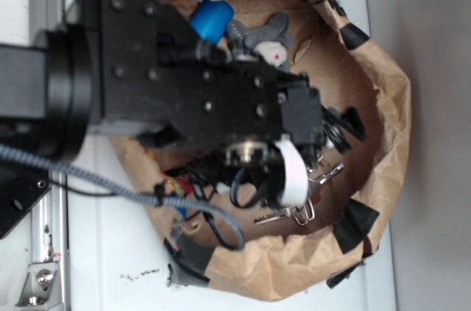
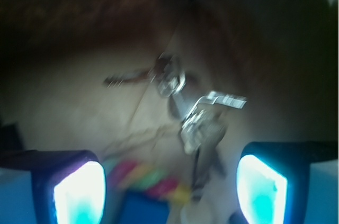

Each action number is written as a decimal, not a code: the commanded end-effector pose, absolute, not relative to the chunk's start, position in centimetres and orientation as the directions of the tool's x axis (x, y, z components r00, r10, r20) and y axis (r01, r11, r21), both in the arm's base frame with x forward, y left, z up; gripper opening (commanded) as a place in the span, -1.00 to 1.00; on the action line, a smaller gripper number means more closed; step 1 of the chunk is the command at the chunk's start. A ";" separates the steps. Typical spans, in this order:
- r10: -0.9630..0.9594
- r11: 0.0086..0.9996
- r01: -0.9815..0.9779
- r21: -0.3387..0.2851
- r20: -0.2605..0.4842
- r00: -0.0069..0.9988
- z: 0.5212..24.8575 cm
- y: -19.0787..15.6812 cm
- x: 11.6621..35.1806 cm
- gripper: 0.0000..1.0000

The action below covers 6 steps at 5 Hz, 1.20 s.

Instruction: Grab the silver keys.

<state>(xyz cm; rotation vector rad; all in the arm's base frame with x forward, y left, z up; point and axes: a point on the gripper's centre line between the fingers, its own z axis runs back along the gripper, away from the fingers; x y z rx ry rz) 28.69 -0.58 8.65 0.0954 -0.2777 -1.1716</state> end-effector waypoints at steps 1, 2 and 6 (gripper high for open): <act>-0.940 0.330 0.895 0.300 0.195 0.281 9.2 -2.6 29.6 1.00; -0.943 0.323 0.904 0.281 0.177 0.282 8.3 -2.5 29.4 1.00; -0.943 0.328 0.907 0.263 0.154 0.296 7.2 -2.1 29.1 1.00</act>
